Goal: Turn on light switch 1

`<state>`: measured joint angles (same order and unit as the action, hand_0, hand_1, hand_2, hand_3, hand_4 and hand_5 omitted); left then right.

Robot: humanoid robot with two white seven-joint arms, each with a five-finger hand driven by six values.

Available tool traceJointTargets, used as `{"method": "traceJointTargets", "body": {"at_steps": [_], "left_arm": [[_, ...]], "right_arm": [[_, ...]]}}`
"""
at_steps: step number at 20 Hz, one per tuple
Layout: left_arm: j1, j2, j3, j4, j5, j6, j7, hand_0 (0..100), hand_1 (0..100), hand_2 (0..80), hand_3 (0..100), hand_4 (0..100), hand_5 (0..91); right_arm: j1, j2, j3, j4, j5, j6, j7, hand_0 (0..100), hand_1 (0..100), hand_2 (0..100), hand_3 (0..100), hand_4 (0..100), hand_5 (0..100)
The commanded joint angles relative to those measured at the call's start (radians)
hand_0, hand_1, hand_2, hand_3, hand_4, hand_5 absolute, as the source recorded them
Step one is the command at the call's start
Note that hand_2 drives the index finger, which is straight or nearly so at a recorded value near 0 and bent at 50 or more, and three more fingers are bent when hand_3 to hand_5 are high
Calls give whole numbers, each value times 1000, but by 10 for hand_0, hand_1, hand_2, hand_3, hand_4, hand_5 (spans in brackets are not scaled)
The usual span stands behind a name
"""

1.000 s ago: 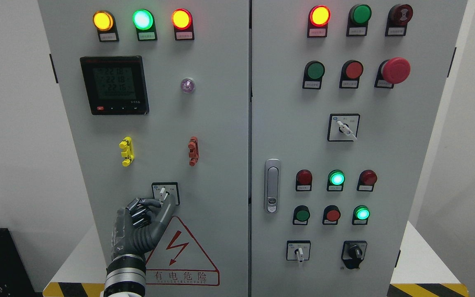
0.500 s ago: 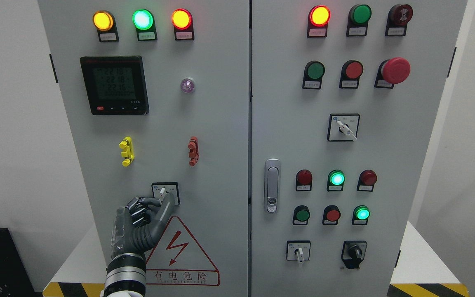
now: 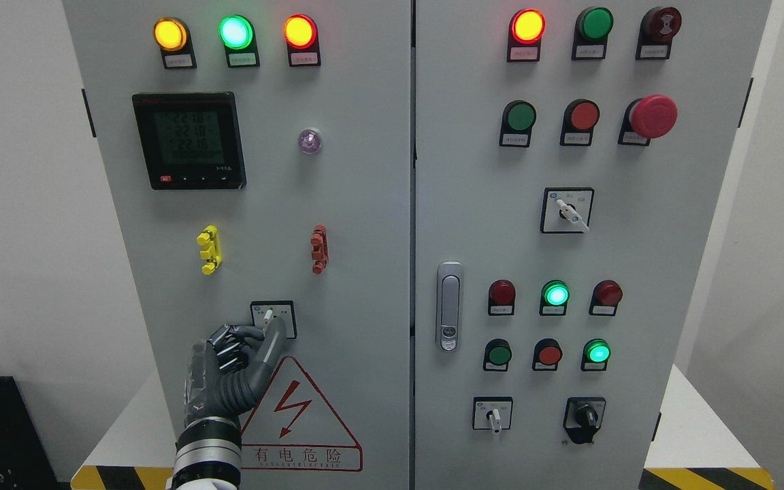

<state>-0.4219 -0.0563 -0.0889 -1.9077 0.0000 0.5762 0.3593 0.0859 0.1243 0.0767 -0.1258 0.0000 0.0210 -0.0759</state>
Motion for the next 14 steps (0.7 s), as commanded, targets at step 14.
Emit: {"method": "traceJointTargets", "body": {"at_steps": [14], "left_arm": [[0, 0, -3, 4, -5, 1, 0, 331, 628, 591, 1000, 965, 880]], "right_arm": [[0, 0, 0, 0, -25, 1, 1, 0, 0, 0, 0, 0, 0]]}}
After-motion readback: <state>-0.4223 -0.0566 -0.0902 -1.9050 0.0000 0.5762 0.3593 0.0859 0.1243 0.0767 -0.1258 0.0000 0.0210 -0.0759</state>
